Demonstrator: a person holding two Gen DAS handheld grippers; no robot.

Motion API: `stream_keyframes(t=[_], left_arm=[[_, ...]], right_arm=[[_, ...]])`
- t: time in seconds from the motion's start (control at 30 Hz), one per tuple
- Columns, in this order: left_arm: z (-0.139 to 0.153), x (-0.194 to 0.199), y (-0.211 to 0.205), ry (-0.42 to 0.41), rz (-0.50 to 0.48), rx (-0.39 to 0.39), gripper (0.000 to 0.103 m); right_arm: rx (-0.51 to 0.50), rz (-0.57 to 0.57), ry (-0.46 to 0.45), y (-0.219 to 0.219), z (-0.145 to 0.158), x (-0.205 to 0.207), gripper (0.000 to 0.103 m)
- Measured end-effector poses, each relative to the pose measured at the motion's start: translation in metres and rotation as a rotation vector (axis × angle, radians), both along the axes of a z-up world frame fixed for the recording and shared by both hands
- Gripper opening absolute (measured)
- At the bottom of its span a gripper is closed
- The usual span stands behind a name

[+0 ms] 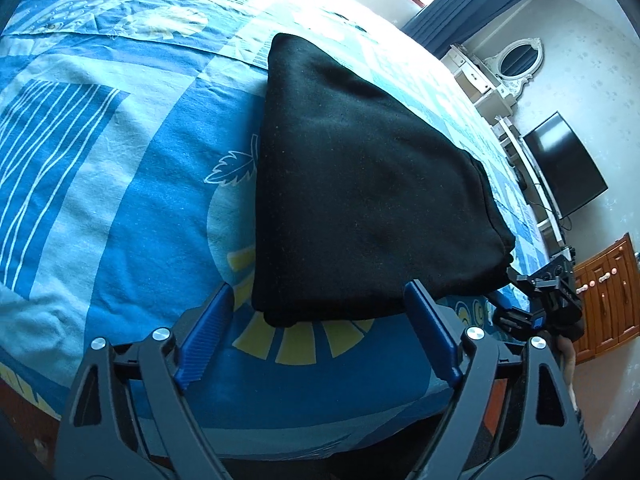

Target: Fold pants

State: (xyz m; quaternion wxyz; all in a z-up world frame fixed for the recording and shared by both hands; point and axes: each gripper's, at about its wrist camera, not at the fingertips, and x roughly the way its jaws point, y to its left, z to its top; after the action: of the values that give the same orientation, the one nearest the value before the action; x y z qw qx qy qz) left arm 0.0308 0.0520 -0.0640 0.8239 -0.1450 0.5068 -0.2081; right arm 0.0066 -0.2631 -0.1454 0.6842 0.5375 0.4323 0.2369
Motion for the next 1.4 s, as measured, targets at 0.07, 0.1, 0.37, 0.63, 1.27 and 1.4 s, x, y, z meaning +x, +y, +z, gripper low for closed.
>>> stream_keyframes(t=[0.07,0.1,0.37,0.63,1.27,1.4], left_arm=[[0.001,-0.008,-0.009,-0.016,0.022,0.106,0.092],[-0.001,-0.01,-0.012,-0.023,0.036,0.162,0.092],[0.009,-0.044,-0.026,-0.11,0.109,0.348,0.092],[0.034,-0.061,-0.031,-0.228,0.165,0.372,0.093],[0.032,-0.079,-0.038,-0.258,0.155,0.41,0.093],[0.029,-0.079,-0.041,-0.245,0.146,0.407,0.093]], right_arm=[[-0.067,0.005,-0.001,0.001,0.005,-0.01,0.043],[-0.103,0.006,-0.002,0.003,0.009,-0.015,0.044],[-0.437,-0.011,-0.022,0.023,0.043,-0.044,0.073],[-0.844,-0.091,-0.099,0.058,0.071,-0.064,0.075],[-1.091,-0.124,-0.223,0.123,0.092,-0.071,0.078],[-1.087,-0.129,-0.217,0.123,0.092,-0.071,0.078]])
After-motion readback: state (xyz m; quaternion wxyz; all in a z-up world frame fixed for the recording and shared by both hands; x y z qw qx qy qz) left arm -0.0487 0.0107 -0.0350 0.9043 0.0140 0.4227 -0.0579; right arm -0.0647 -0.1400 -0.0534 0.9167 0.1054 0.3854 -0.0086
